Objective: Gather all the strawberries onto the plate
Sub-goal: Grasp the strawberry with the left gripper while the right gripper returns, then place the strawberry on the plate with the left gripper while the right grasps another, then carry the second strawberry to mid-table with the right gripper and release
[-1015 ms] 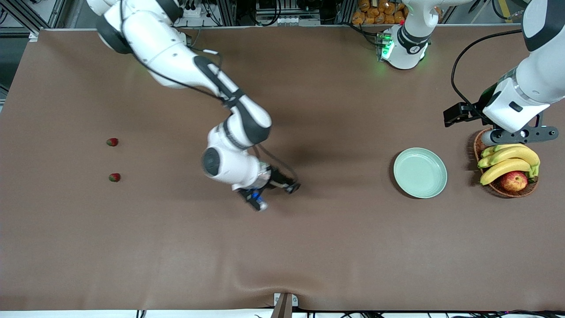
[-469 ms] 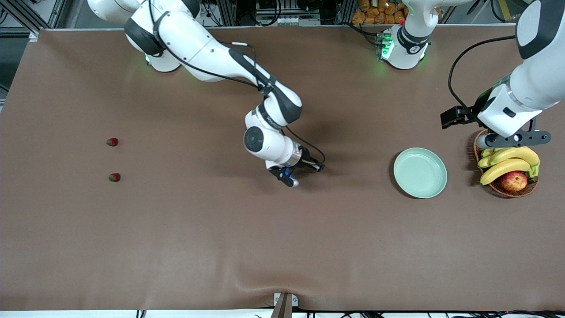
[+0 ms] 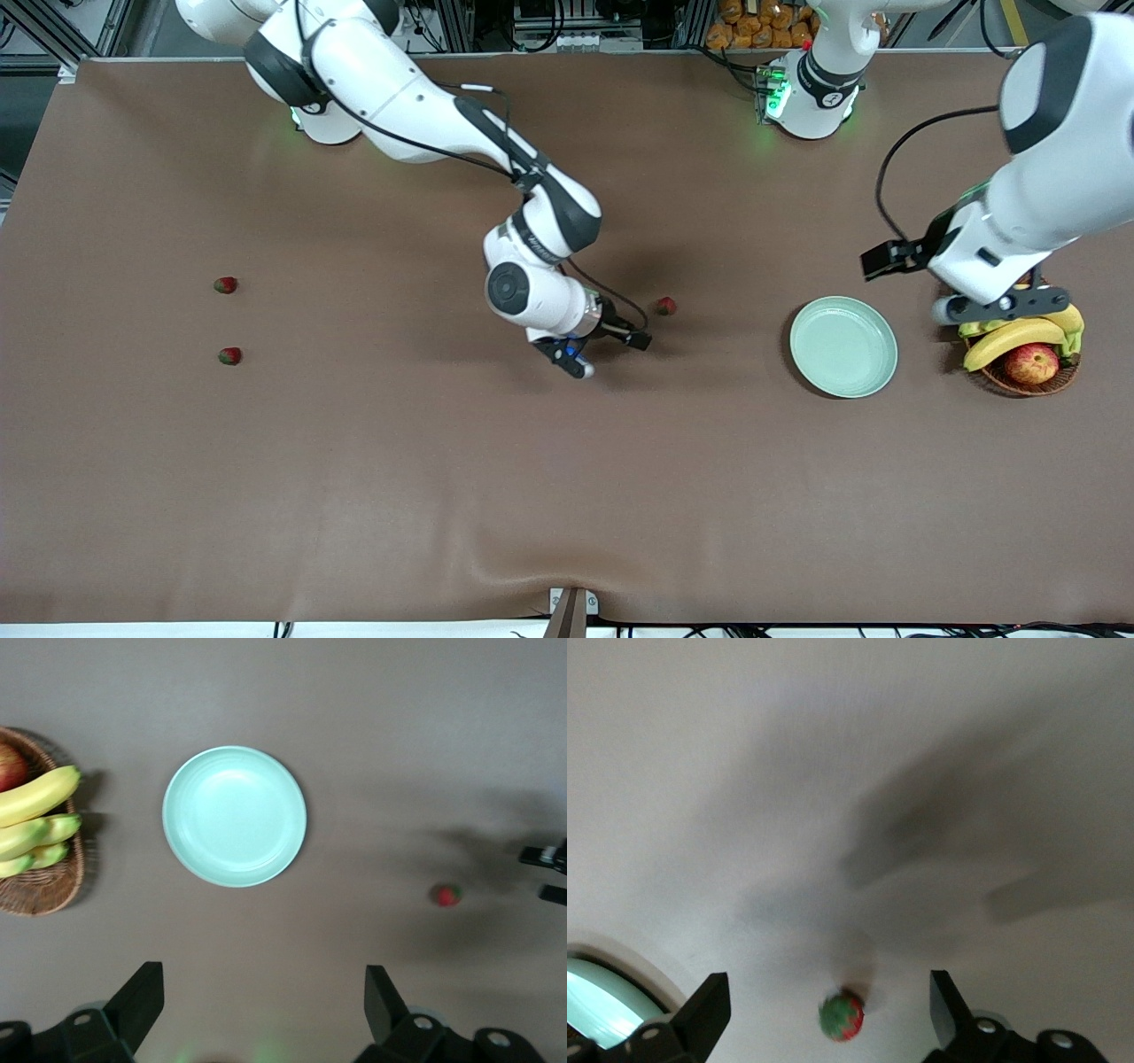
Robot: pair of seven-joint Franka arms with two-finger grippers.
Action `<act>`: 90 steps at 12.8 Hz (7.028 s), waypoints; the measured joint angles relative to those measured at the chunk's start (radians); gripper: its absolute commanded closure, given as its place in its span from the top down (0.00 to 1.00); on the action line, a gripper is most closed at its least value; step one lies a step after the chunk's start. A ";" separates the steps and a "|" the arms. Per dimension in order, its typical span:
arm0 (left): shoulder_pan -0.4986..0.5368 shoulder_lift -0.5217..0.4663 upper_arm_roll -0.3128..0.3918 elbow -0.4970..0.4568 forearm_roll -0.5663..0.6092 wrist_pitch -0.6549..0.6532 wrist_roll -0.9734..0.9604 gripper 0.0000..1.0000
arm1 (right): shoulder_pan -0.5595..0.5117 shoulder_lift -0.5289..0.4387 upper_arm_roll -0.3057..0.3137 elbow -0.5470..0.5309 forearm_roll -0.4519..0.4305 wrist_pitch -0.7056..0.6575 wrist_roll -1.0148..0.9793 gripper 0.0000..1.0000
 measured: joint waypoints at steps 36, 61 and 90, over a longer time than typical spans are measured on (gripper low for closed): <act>-0.417 0.413 -0.012 -0.359 0.000 0.765 -0.630 0.00 | -0.977 -0.494 -0.032 -0.726 -0.624 -0.033 -1.175 0.77; 0.148 0.294 -0.001 -0.257 0.130 0.582 0.056 1.00 | -0.922 -0.399 0.076 -0.507 -0.498 -0.179 -1.045 0.00; 0.052 0.342 -0.192 -0.069 0.130 0.371 -0.309 1.00 | 0.104 0.009 0.075 -0.097 -0.262 0.343 0.399 1.00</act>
